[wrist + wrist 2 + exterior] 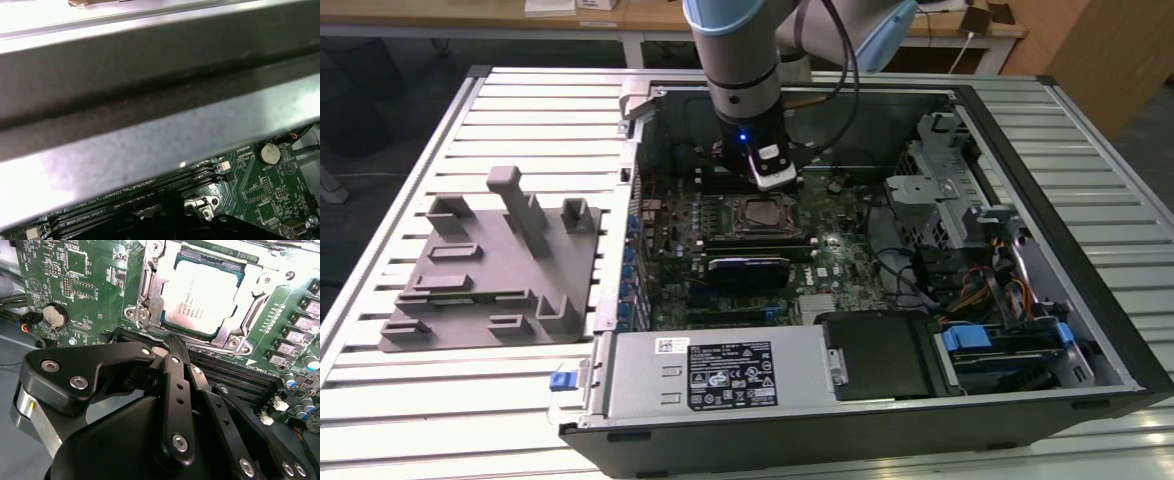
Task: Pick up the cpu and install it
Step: 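Install the first cpu locking lever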
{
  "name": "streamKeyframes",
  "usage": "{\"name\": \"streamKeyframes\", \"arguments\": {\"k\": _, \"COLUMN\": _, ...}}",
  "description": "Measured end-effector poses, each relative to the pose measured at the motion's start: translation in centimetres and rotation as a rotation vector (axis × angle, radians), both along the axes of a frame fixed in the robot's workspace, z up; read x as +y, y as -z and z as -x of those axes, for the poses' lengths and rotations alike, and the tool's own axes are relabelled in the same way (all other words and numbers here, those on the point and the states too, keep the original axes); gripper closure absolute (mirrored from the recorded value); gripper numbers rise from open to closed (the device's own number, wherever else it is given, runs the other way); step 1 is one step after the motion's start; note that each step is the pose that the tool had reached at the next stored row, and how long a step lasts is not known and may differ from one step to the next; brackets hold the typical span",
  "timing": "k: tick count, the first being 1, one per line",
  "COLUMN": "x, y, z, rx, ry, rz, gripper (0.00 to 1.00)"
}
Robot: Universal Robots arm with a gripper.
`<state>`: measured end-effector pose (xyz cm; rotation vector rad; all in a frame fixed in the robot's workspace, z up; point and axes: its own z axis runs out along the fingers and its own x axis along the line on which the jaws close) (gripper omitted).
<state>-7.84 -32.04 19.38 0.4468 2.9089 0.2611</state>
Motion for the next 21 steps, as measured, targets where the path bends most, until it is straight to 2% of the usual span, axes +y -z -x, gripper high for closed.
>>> {"name": "streamKeyframes", "arguments": {"k": 10, "x": 0.01, "y": 0.03, "z": 0.00, "rx": -0.0002, "ry": -0.001, "rz": -0.0003, "gripper": 0.89}}
{"name": "streamKeyframes", "arguments": {"k": 14, "x": 0.01, "y": -0.44, "z": 0.00, "rx": -0.0003, "ry": 0.000, "rz": -0.0004, "gripper": 0.89}}
{"name": "streamKeyframes", "arguments": {"k": 17, "x": 0.02, "y": -0.52, "z": -0.01, "rx": -0.0011, "ry": -0.001, "rz": -0.0006, "gripper": 0.89}}
{"name": "streamKeyframes", "arguments": {"k": 21, "x": 0.17, "y": -0.53, "z": 0.00, "rx": -0.0161, "ry": 0.000, "rz": -0.0027, "gripper": 0.89}}
